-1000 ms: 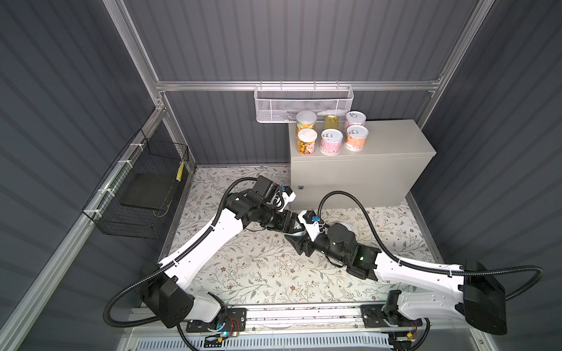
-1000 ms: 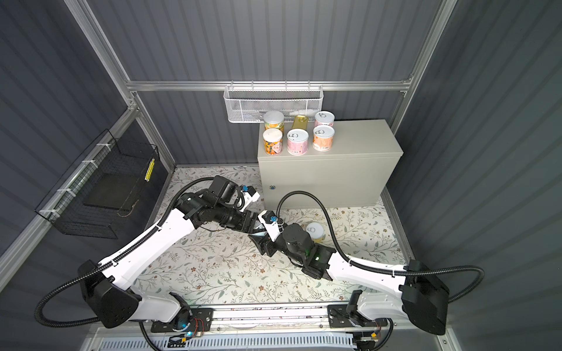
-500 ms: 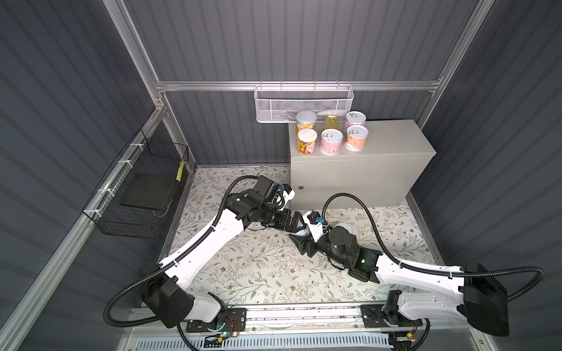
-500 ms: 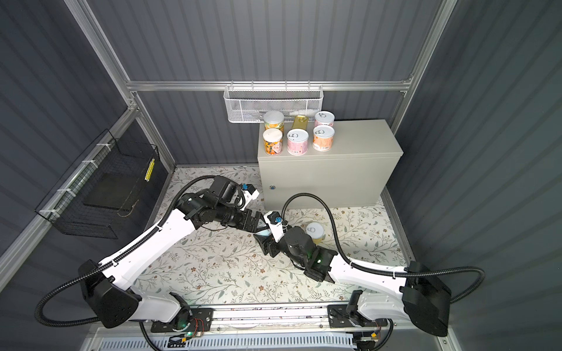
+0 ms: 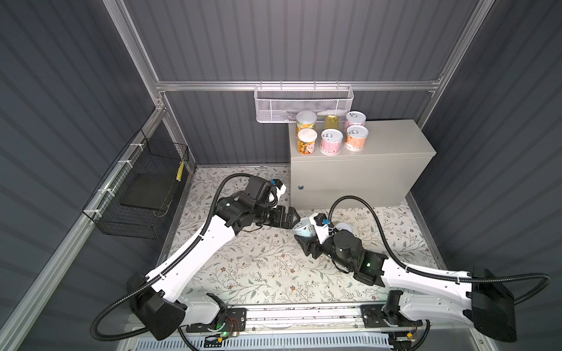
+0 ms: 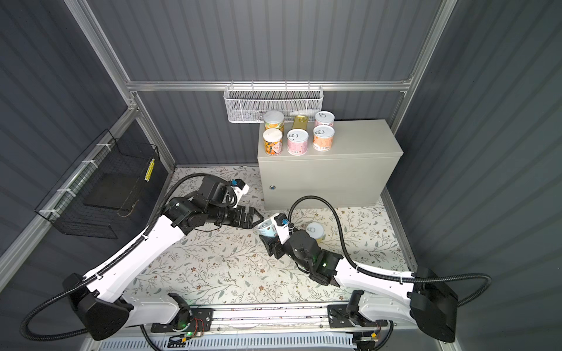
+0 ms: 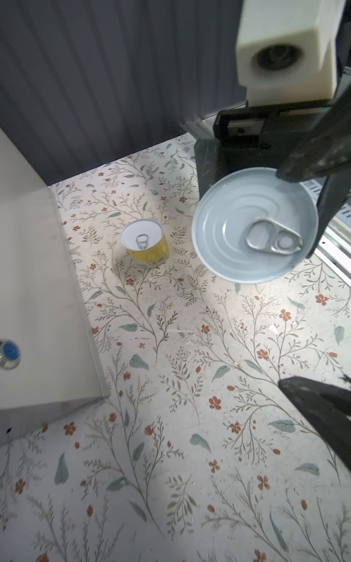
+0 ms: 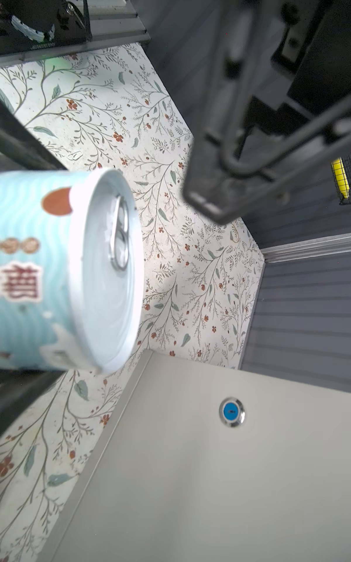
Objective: Place and organize the canned foods onto the counter
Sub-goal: 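Open the left gripper and withdraw it while the right gripper holds the pale blue can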
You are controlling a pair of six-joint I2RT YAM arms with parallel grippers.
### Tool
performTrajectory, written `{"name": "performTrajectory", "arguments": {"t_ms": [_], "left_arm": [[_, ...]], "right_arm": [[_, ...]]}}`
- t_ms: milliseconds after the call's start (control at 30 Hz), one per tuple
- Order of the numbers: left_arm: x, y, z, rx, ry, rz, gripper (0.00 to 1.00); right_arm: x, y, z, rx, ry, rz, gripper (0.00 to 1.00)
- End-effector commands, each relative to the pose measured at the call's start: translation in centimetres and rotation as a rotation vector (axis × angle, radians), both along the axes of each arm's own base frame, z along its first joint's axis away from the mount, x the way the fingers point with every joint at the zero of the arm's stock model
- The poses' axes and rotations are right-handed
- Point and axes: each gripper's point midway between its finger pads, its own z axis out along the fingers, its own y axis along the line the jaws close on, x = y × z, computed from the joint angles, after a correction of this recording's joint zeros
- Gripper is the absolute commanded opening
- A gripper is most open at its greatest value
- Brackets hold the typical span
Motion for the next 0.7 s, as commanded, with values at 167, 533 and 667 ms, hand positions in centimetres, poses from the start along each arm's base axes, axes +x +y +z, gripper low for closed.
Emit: {"name": "performTrajectory", "arguments": {"t_ms": [167,533,667], "left_arm": [[0.2,2.5,1.1,0.004,-0.081,0.114,1.00],[-0.9,5.3,0.7,-0.009,-0.173,0.193,1.00],[-0.8,6.0,0.3,0.000,-0.203,0.217,1.00]], "right_arm": [[0.4,-1.5,3.5,0.115,-0.052,-0.071,0.60],[-0.2,-6.5,6.9,0.110,-0.107,-0.193,0.62],[-0.3,-9.7,9.5,0.126,-0.158,-0.294,0.63]]}}
